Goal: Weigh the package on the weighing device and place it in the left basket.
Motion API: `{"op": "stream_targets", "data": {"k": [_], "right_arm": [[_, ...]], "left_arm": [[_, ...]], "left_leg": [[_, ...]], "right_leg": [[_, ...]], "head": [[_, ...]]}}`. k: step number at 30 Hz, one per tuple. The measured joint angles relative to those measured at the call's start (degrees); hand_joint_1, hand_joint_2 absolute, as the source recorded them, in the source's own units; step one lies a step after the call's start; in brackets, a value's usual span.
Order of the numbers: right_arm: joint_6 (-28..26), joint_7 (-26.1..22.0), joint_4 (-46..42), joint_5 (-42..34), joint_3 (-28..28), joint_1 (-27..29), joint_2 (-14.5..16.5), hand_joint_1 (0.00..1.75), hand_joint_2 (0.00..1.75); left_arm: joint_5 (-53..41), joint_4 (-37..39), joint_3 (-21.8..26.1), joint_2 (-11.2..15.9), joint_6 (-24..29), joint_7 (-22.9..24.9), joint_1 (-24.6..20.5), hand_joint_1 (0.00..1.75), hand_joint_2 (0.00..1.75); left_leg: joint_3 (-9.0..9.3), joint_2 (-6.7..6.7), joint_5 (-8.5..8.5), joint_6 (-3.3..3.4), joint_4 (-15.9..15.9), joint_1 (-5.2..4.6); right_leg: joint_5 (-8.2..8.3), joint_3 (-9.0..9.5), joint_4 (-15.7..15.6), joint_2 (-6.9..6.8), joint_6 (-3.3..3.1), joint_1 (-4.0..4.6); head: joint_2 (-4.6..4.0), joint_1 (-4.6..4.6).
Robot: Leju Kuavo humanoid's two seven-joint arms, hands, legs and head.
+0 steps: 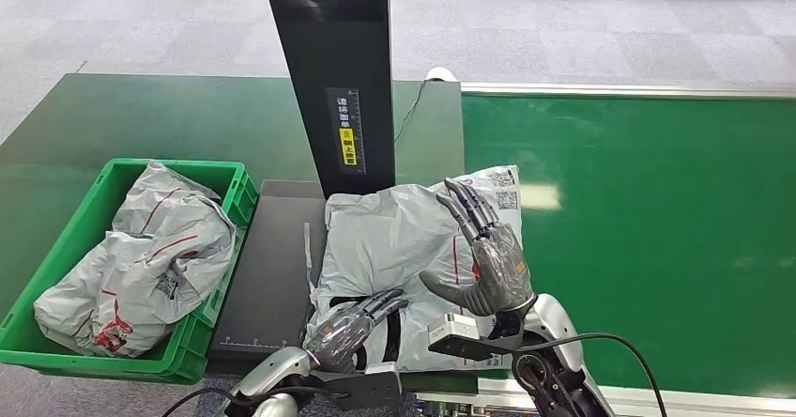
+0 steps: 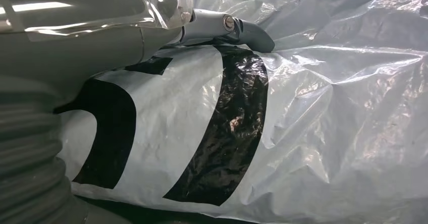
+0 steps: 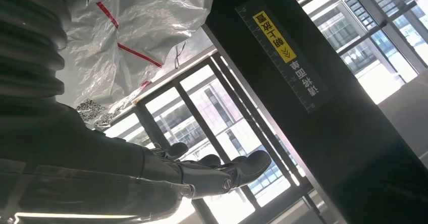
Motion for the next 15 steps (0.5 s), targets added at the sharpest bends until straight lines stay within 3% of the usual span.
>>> {"op": "stream_targets", "data": {"k": [1,5,8,15], "right_arm": [[0.01,0.02,0.01,0.05,-0.02,0.00,0.04,0.00,1.75],[0.20,0.14,0.06,0.31,-0.07,-0.01,0.07,0.00,1.75],[0.54,0.25,0.06,0.32,-0.21,0.01,0.05,0.00,1.75],[1.07,0.08,-1.41,0.17,-1.22,1.21,-0.11,0.00,1.75]], "left_arm": [[-0.09,0.23,-0.04,-0.05,-0.01,0.02,-0.14,0.02,1.75],[-0.24,0.57,-0.03,-0.32,0.08,-0.32,-0.33,1.71,1.75],[0.41,0.27,0.15,-0.37,1.67,-1.46,-0.28,1.75,1.75],[2.16,-3.35,1.57,-0.13,10.94,-5.87,1.52,1.75,1.75]], "left_leg": [[0.04,-0.01,0.00,0.00,0.00,0.00],[0.17,-0.04,0.03,0.03,0.00,-0.01],[0.19,-0.04,0.06,0.04,0.01,-0.01],[0.07,-0.02,0.07,0.04,0.02,0.00]], "right_leg": [[0.00,0.05,0.00,-0.02,0.00,-0.01],[0.01,0.19,0.00,-0.07,0.01,-0.02],[0.02,0.19,0.00,-0.07,0.01,-0.01],[0.04,-0.08,0.01,-0.02,0.02,0.00]], "head": [[0.00,-0.01],[0.00,0.00],[0.00,-0.01],[0.00,-0.01]]}}
